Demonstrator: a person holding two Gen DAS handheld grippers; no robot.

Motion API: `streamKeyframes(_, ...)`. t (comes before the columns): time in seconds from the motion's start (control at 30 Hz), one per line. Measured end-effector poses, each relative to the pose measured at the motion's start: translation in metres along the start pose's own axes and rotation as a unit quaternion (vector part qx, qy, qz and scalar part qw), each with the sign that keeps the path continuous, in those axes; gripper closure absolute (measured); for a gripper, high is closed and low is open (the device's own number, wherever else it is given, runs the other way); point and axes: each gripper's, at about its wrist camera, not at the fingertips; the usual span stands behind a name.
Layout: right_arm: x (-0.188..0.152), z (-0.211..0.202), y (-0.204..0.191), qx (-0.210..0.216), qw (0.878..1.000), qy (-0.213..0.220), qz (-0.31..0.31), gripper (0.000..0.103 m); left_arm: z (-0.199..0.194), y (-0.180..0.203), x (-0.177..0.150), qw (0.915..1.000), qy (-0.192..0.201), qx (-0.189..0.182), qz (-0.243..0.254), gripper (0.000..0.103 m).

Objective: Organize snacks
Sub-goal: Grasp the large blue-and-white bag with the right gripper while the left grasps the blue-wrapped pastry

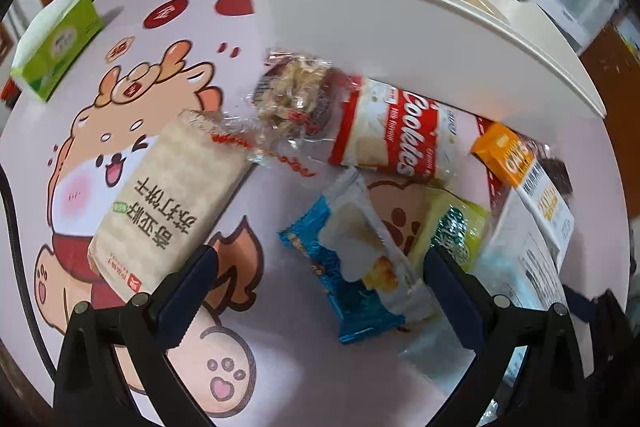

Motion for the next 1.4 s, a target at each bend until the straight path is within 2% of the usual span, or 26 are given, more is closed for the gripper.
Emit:
streamKeyframes(0.17, -0.004, -0.001, -0.006, -0.015, 1.0, 0.007, 0.0, 0.0, 0.003, -0.01, 0.001, 0.9997, 0.0, 0.006, -0.025, 0.001)
streamKeyframes(0.33, -0.007, -0.002, -0.013, -0.025, 1.0, 0.009, -0.007, 0.0, 0.005, -0.015, 0.001, 0.9995, 0.005, 0.022, -0.024, 0.009)
streamKeyframes(0.4, -0.008, -0.002, -0.015, -0.03, 0.999, 0.011, -0.004, 0.002, 0.006, -0.014, 0.0, 0.9993, 0.009, 0.033, -0.014, 0.017)
streamKeyframes(0.47, -0.008, -0.002, -0.016, -0.033, 0.999, 0.014, 0.003, 0.003, 0.004, -0.012, -0.001, 0.999, 0.018, 0.042, -0.003, 0.035)
streamKeyframes(0.5, -0.009, -0.002, -0.017, -0.034, 0.999, 0.015, 0.005, 0.005, 0.002, -0.011, -0.001, 0.9988, 0.023, 0.044, 0.003, 0.04)
streamKeyframes(0.57, -0.01, -0.003, -0.018, -0.035, 0.999, 0.018, 0.012, 0.006, -0.002, -0.01, -0.003, 0.9984, 0.031, 0.046, 0.014, 0.065)
streamKeyframes(0.6, -0.011, -0.004, -0.018, -0.036, 0.999, 0.019, 0.015, 0.007, -0.004, -0.009, -0.005, 0.9985, 0.032, 0.041, 0.018, 0.068)
streamKeyframes(0.77, -0.014, -0.011, -0.021, -0.03, 0.999, 0.027, 0.037, 0.016, -0.014, -0.009, -0.016, 0.9991, 0.028, 0.022, 0.023, 0.07)
streamKeyframes(0.8, -0.014, -0.015, -0.021, -0.025, 0.998, 0.034, 0.043, 0.024, -0.016, -0.01, -0.019, 0.9992, 0.027, 0.018, 0.024, 0.07)
streamKeyframes(0.83, -0.014, -0.019, -0.021, -0.019, 0.998, 0.037, 0.048, 0.028, -0.017, -0.012, -0.022, 0.9992, 0.025, 0.016, 0.025, 0.07)
streamKeyframes(1.03, -0.018, -0.023, -0.027, -0.028, 0.997, 0.034, 0.06, 0.034, -0.026, -0.024, -0.036, 0.9993, 0.026, 0.007, 0.026, 0.07)
streamKeyframes(1.4, -0.024, -0.038, -0.059, -0.036, 0.998, 0.028, 0.046, 0.039, -0.064, -0.048, -0.055, 0.9972, 0.064, 0.007, 0.039, 0.07)
Point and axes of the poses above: each gripper's, at about its wrist camera, not at the fingertips, and z roughly the way its jaws point, y to its right, x to its top, and after that the axes turned 7 degrees about x, right-handed
